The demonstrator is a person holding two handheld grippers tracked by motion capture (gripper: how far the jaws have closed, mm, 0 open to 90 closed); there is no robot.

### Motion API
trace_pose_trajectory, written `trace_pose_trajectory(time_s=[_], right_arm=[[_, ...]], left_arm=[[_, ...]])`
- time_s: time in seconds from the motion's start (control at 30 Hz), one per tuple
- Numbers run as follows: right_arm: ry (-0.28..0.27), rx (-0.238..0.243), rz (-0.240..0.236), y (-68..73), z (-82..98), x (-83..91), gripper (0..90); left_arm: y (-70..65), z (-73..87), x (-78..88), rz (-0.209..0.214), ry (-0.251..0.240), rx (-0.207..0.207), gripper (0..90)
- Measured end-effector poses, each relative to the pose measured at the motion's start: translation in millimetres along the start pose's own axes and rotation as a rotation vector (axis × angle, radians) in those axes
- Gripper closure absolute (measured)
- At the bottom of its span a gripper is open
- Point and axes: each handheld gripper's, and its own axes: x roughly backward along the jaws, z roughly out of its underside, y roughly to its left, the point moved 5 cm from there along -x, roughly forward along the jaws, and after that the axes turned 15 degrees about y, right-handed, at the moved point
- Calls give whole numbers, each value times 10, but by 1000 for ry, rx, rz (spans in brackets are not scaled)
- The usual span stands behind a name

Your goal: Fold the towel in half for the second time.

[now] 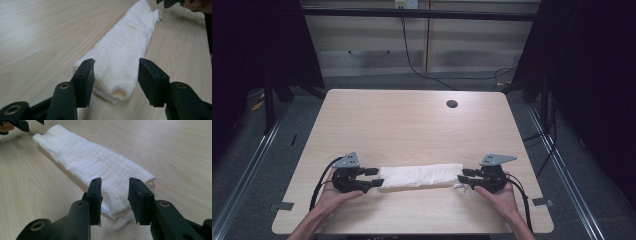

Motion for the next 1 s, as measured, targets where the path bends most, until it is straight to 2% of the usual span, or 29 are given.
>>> trace_pose_trajectory(time_s=[0.13,0.27,0.4,0.53,0.67,0.7,0.73,0.8,0.87,0.93,0.97,1.0], right_arm=[[-31,-12,23,-22,-52,66,582],[-53,-14,46,14,-72,149,535],[-64,-17,55,52,-28,264,495],[-82,-37,80,30,60,396,475],[-94,-68,116,-21,168,531,452],[-95,-76,126,-34,201,563,448],[-98,-84,134,-46,235,593,441],[-96,-99,148,-69,312,647,438],[-106,-118,163,-106,392,689,432],[-127,-148,185,-168,483,714,417],[-134,-163,194,-193,515,717,411],[-139,-190,210,-238,569,714,402]], left_arm=[[5,-3,75,-23,-6,45,383],[-16,17,171,-59,-2,79,354],[-22,69,274,-90,20,137,327],[-57,159,407,-108,4,157,302],[21,273,547,-141,-18,201,258],[50,307,592,-162,-19,220,251],[66,335,639,-182,-29,231,220],[90,392,721,-195,-57,248,191],[129,482,736,-209,-61,255,179],[181,575,695,-221,-50,299,160],[207,603,666,-234,-24,333,161],[221,610,656,-244,-19,340,160]])
